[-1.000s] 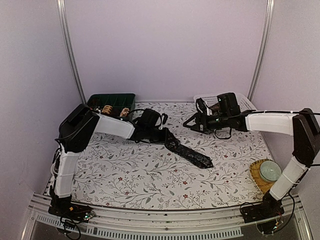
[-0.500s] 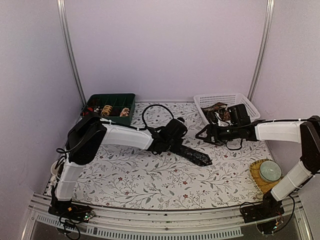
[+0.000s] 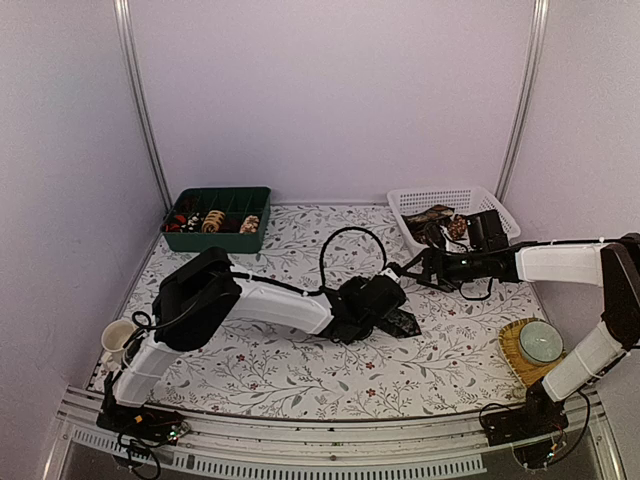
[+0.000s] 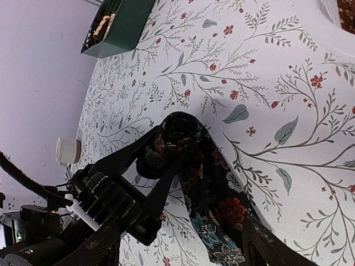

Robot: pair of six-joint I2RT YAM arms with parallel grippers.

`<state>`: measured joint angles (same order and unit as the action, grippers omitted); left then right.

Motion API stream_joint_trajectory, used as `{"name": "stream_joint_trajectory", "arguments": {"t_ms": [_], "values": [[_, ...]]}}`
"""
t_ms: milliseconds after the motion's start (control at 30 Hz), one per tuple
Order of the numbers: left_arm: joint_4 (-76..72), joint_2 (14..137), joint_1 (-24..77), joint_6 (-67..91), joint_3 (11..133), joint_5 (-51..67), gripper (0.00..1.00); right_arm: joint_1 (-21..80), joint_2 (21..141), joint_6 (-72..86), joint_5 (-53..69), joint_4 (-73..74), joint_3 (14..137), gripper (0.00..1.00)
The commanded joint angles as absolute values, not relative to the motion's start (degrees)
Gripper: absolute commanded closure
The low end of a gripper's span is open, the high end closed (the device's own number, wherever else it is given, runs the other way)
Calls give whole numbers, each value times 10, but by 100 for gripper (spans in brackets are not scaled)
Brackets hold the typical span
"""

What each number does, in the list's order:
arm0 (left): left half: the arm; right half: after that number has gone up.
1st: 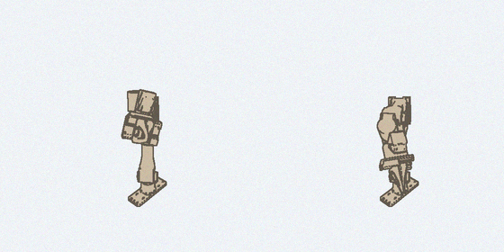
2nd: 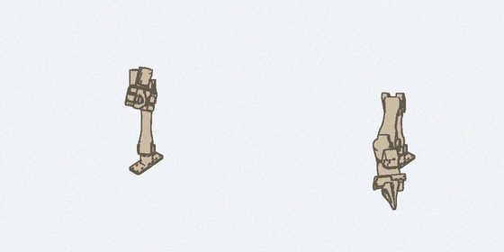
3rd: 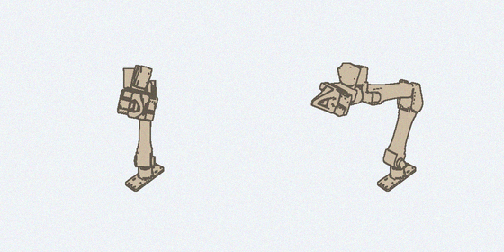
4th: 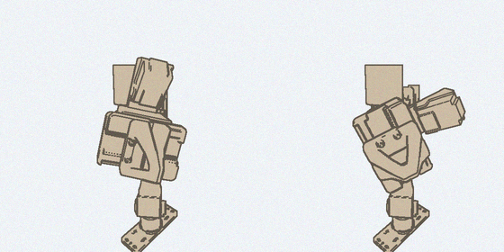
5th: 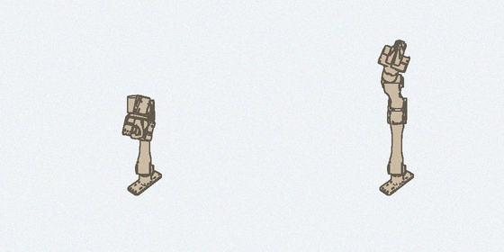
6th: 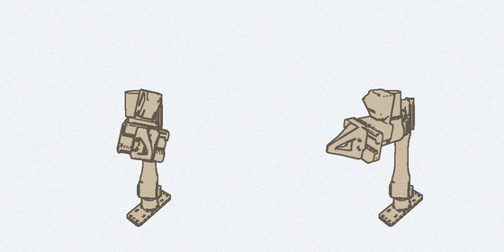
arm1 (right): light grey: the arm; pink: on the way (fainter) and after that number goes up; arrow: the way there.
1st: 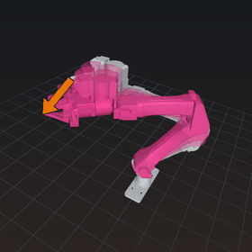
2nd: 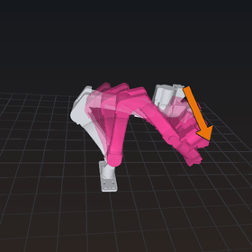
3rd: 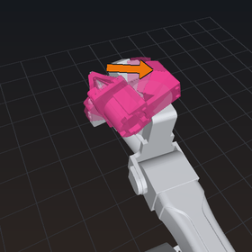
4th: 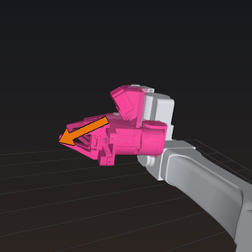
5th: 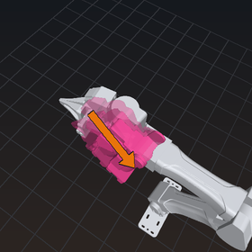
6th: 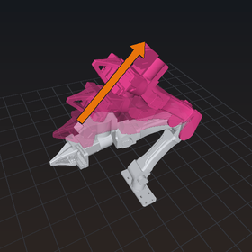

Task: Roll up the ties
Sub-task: Roll the tie at the center of the board.

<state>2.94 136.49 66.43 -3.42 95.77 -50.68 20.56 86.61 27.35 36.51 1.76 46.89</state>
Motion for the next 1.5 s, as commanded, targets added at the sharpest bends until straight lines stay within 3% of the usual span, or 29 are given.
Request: {"name": "stream_joint_trajectory", "arguments": {"t_ms": [0, 767, 1167, 1467], "values": [[41, 1385, 683, -65, 969, -466, 62, 192, 805, 281, 368, 7, 464, 25], [36, 1289, 670, 36, 932, -263, 29, 177, 817, 293, 389, -4, 475, 25], [-49, 1152, 599, 140, 828, -97, 25, 181, 846, 297, 400, -25, 478, 27], [-123, 1085, 507, 250, 727, 68, 22, 252, 925, 319, 413, -64, 526, 32]]}}
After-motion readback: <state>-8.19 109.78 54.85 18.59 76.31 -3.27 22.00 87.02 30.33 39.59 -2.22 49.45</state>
